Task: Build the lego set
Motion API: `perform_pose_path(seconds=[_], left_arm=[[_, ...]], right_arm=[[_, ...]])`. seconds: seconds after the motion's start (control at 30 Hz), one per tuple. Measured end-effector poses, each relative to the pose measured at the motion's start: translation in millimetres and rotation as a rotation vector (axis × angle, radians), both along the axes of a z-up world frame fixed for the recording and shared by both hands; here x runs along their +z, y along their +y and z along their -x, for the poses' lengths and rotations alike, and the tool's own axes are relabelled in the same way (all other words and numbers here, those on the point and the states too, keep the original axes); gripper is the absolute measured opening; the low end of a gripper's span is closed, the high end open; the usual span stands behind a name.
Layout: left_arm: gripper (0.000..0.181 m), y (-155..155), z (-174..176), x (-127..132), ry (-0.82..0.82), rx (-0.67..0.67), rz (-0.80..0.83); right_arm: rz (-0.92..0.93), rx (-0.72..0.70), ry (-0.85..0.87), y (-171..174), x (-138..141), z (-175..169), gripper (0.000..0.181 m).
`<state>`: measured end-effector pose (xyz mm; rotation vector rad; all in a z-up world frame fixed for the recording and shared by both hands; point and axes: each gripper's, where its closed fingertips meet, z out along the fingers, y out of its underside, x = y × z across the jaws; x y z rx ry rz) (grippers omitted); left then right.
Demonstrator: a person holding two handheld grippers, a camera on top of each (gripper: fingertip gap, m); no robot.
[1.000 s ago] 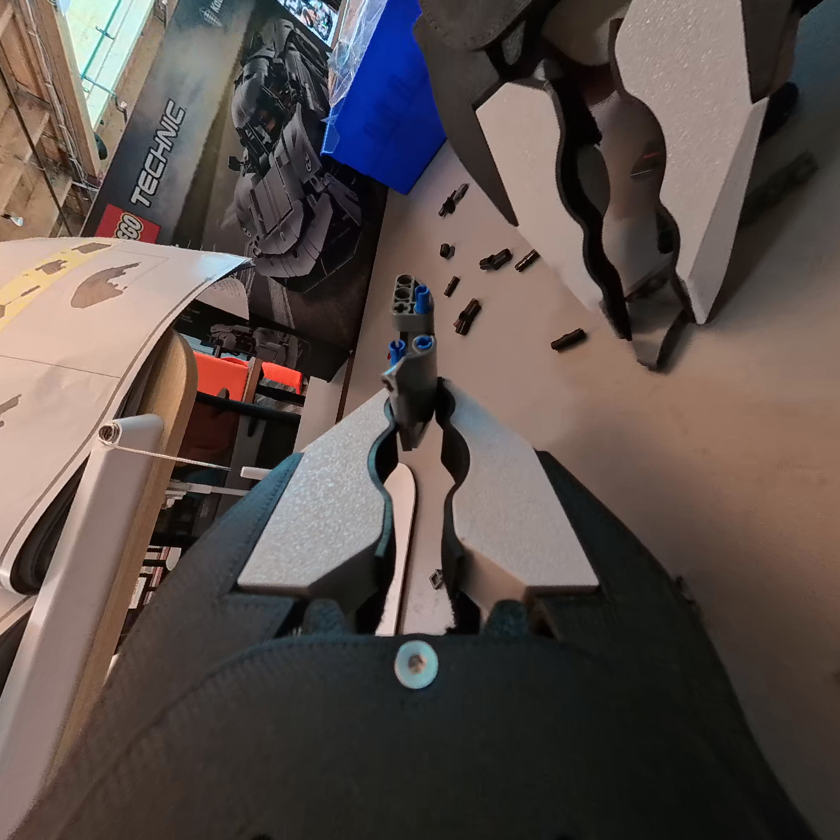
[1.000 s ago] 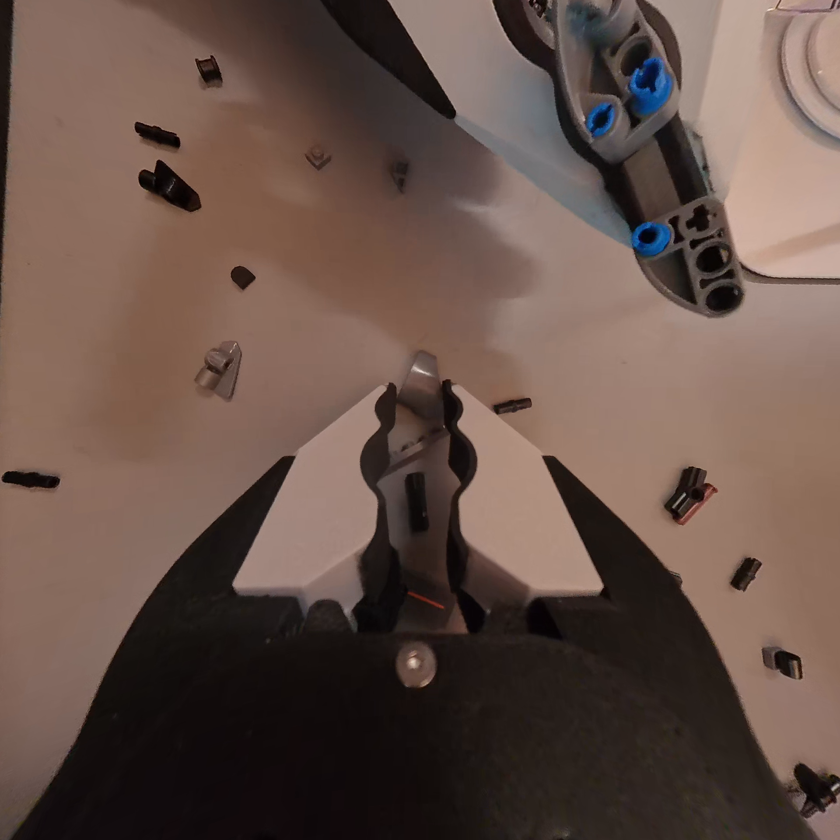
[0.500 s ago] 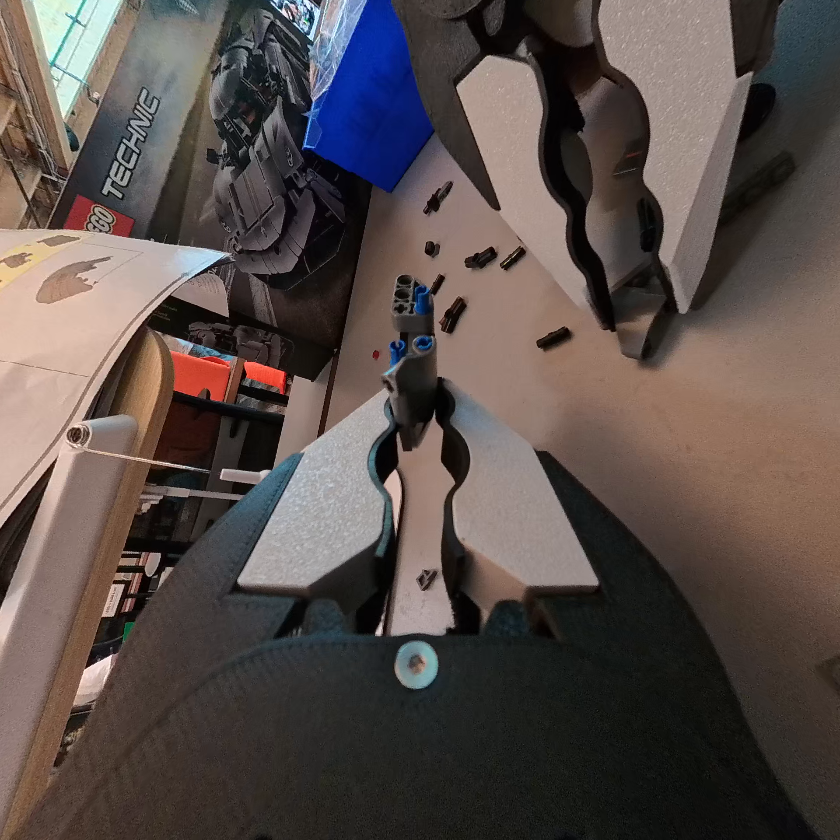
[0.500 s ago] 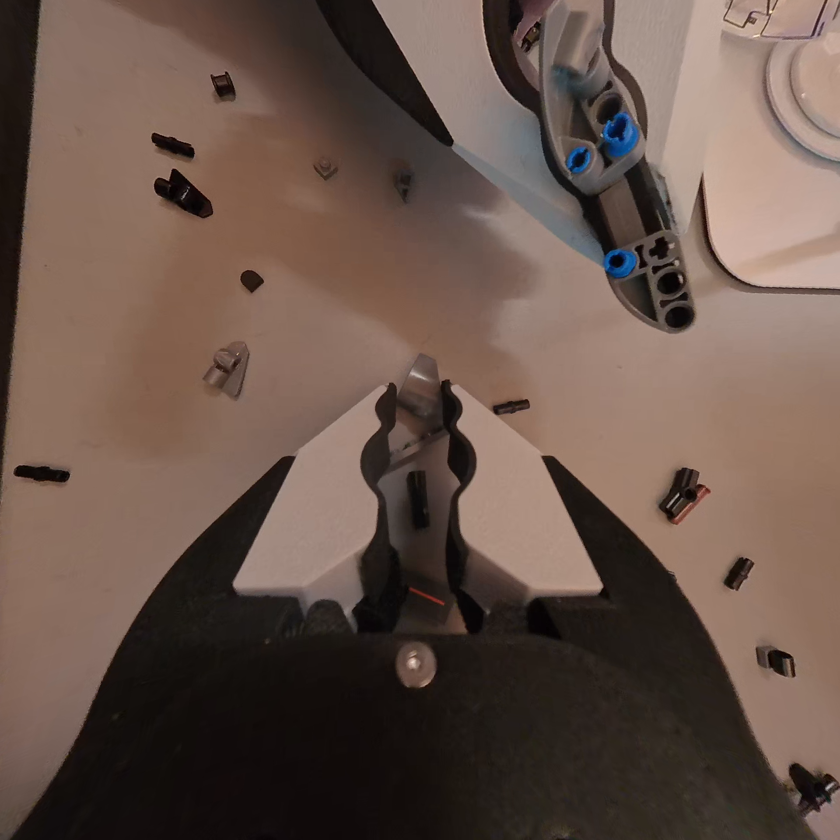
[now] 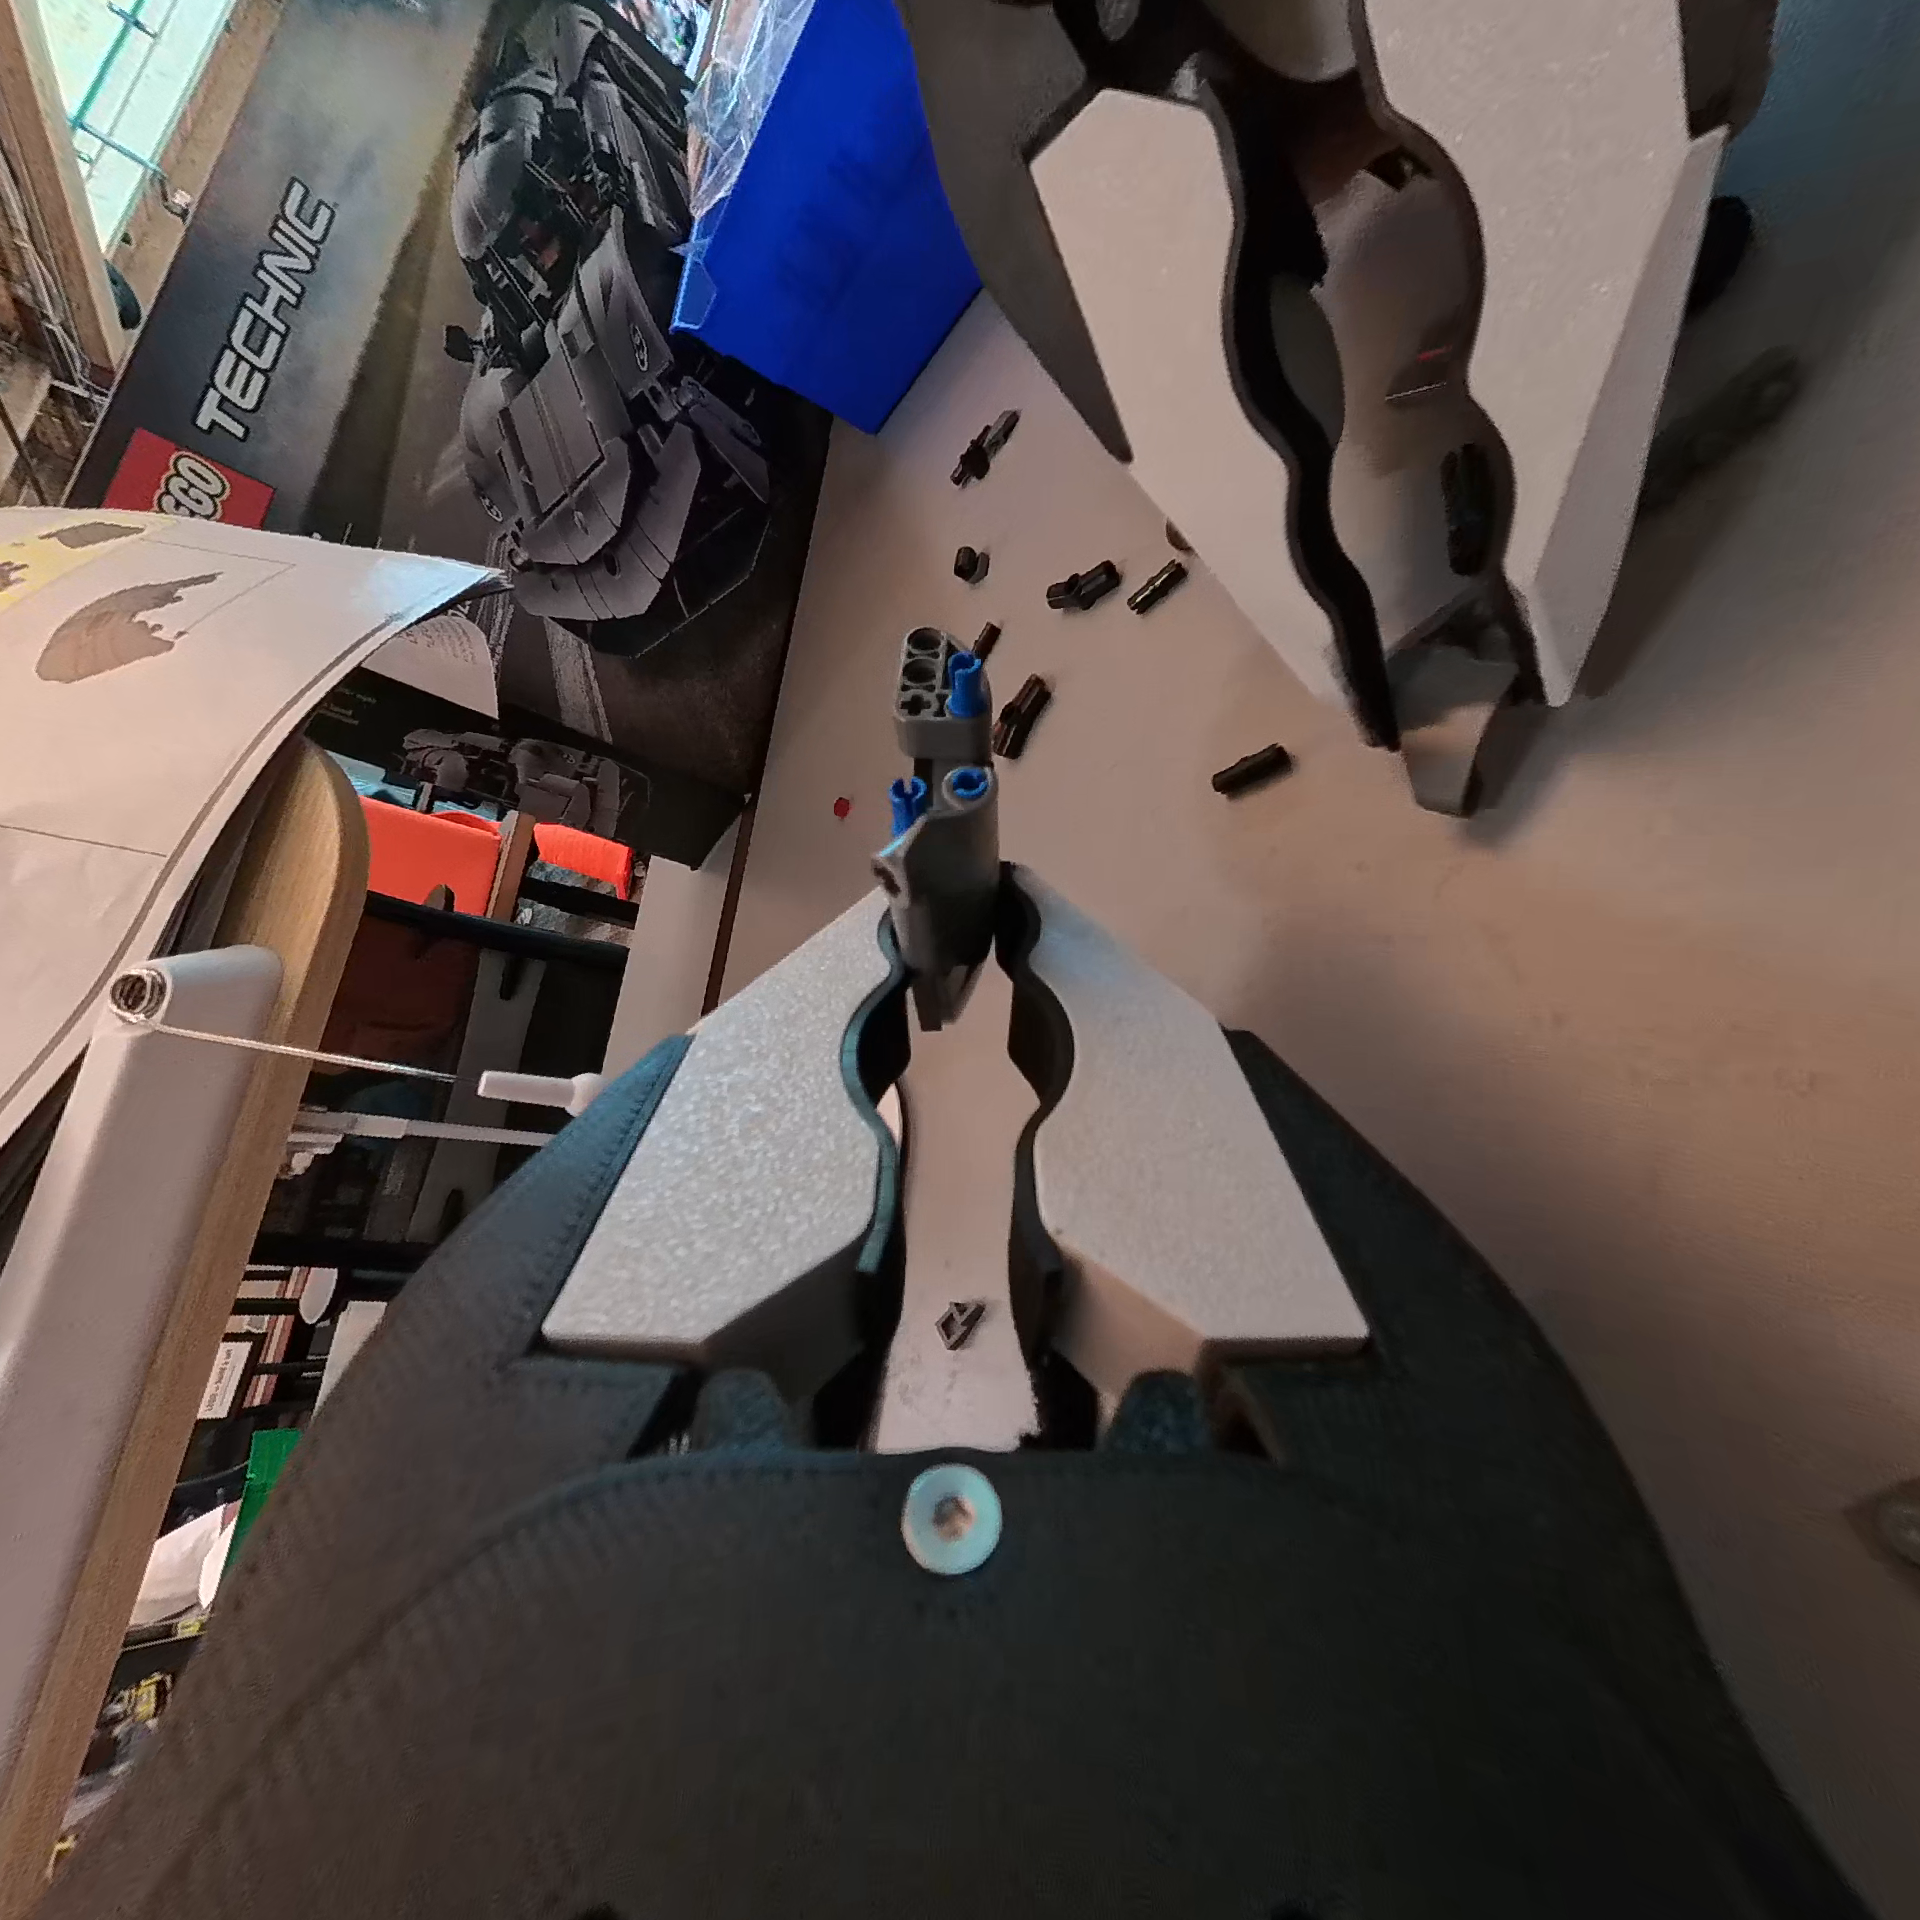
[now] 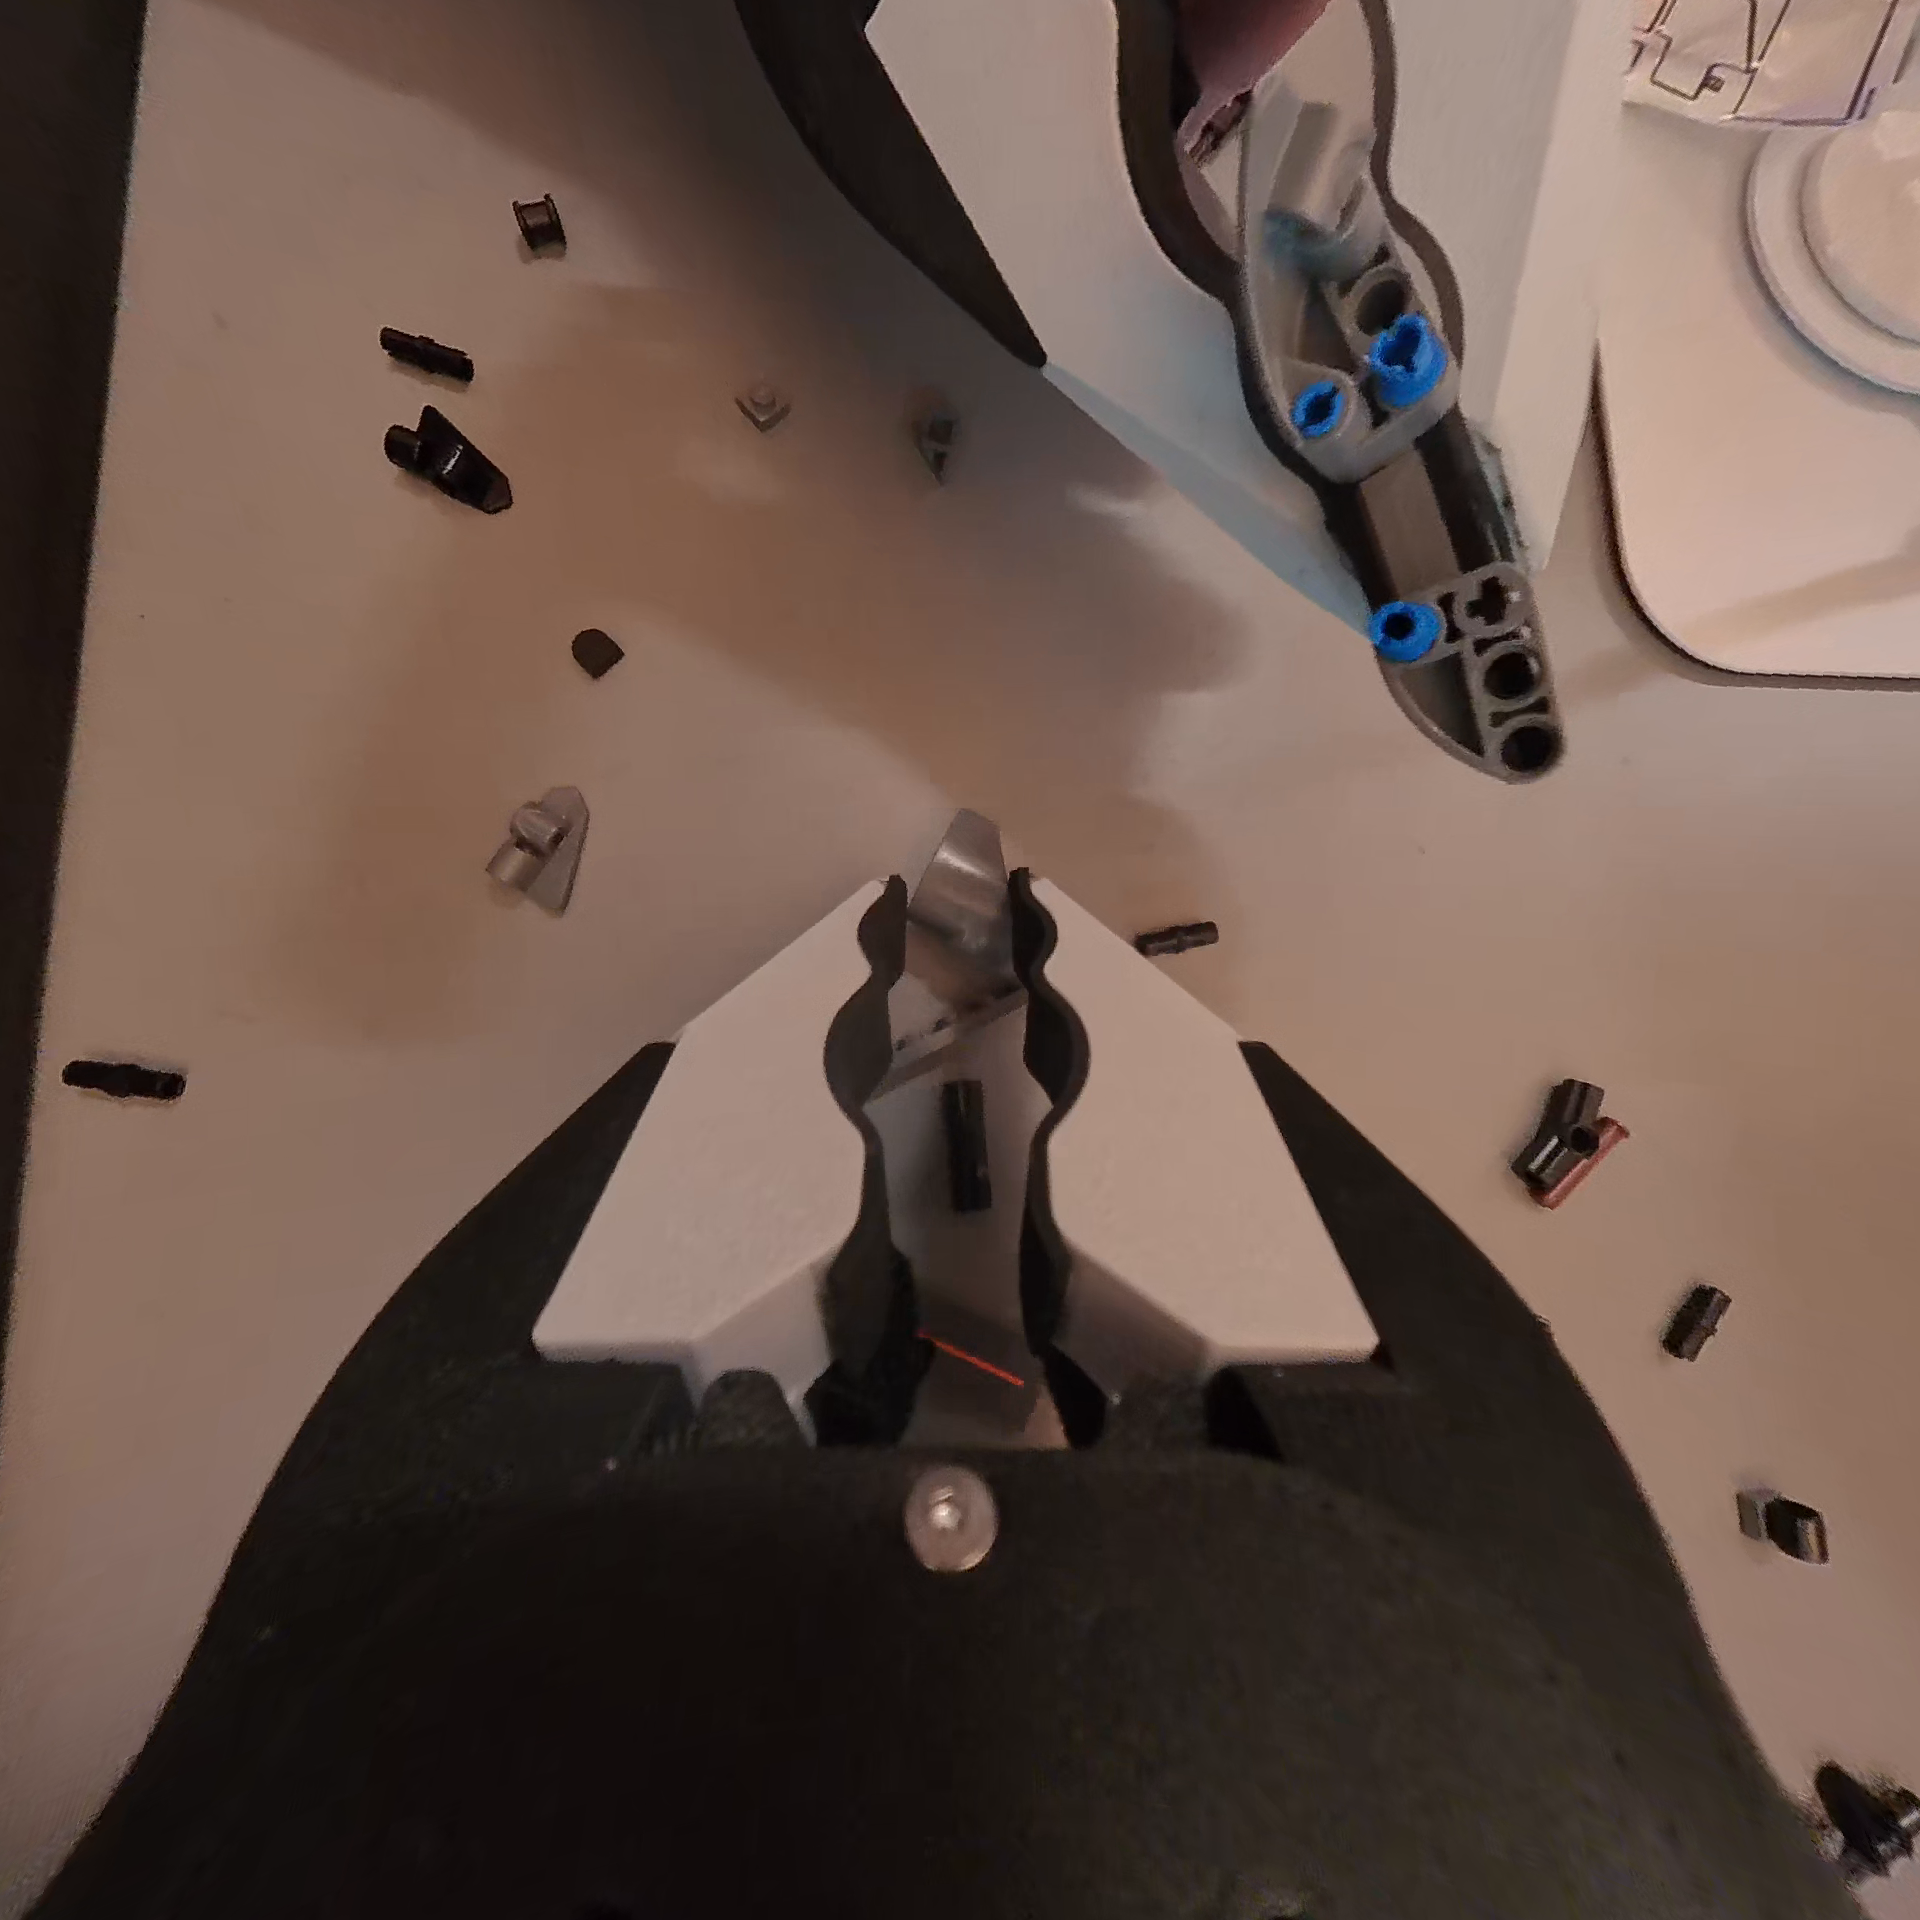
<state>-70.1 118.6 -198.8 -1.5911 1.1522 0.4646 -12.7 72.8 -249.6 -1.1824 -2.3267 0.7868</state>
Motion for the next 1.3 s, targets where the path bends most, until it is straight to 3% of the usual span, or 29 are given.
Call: perform_pose_path(seconds=[0.63,1.3], left_arm=[[0.01,0.0,0.3,-5.3,-0.02,-0.005,0.032],[0.01,-6.0,-10.4,-11.0,-0.337,-0.06,0.248]], right_arm=[[0.018,-0.011,-0.05,1.6,-7.2,-5.2,0.021],[0.009,0.004,-0.036,-0.6,-5.5,-4.4,0.021]])
